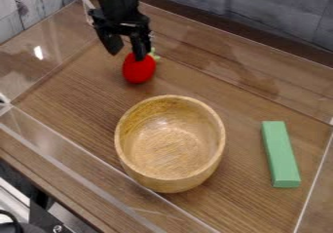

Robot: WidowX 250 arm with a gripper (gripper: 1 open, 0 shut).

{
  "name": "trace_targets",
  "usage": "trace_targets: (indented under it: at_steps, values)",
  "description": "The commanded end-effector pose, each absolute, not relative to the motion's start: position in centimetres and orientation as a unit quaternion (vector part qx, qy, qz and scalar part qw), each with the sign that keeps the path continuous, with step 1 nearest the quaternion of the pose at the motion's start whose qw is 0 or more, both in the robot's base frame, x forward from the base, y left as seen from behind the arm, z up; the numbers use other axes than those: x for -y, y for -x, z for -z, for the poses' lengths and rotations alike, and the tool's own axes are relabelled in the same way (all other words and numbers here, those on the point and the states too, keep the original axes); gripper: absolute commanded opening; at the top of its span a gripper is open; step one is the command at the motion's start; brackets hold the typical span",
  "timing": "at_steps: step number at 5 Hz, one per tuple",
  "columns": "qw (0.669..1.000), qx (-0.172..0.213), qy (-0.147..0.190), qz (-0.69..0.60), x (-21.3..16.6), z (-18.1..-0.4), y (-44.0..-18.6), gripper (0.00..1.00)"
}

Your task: Move the red fruit to the right

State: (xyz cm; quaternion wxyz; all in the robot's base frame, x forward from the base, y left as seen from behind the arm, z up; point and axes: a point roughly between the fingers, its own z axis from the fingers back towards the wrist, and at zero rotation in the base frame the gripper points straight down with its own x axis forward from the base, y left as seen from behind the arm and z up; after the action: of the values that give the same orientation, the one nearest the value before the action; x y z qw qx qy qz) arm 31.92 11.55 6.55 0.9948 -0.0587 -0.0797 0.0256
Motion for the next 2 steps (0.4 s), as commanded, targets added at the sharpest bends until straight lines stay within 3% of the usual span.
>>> trace_targets:
  at_steps: [1, 2]
  values:
    - [0.993, 0.112, 0.039, -0.013, -12.20, -9.36, -32.87, 1.00]
    - [0.993, 0.108, 0.039, -0.006, -12.83, -9.75, -32.96, 1.00]
